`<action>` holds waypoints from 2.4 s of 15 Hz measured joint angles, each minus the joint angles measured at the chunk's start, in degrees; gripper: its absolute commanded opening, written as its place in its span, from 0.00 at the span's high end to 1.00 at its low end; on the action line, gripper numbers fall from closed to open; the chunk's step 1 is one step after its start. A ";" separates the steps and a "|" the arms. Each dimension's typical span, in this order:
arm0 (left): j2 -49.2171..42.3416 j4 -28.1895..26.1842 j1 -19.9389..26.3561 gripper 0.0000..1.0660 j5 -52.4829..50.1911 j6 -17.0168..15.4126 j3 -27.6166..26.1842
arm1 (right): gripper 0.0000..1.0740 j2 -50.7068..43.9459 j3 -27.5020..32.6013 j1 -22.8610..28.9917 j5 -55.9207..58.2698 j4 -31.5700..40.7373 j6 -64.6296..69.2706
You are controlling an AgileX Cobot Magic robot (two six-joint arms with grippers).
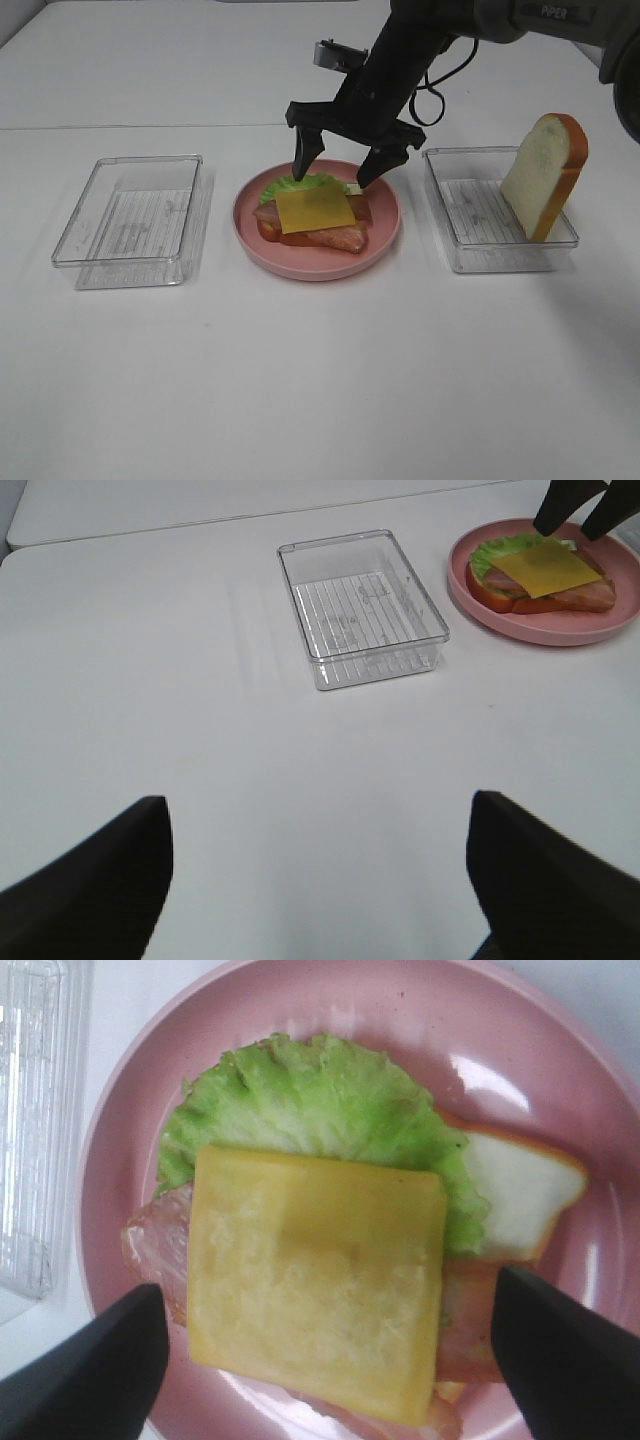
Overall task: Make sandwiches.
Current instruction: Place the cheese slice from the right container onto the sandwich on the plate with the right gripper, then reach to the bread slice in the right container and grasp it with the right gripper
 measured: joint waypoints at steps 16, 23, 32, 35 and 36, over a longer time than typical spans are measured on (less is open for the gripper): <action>0.00 0.00 0.00 0.28 0.00 0.00 0.00 | 0.22 -16.50 -4.18 -24.52 8.08 -16.84 0.40; 0.00 0.00 0.00 0.28 0.00 0.00 0.00 | 0.22 -20.51 12.43 -26.64 8.71 -6.25 -7.91; 0.00 0.00 0.00 0.28 0.00 0.00 0.00 | 0.46 -12.55 12.55 -26.64 6.82 -4.41 -9.11; 0.00 0.00 0.00 0.28 0.00 0.00 0.00 | 1.00 -11.80 12.66 -26.64 7.45 -6.82 -8.88; 0.00 0.00 0.00 0.28 0.00 0.00 0.00 | 1.00 -11.86 12.66 -26.64 7.73 -6.88 -8.77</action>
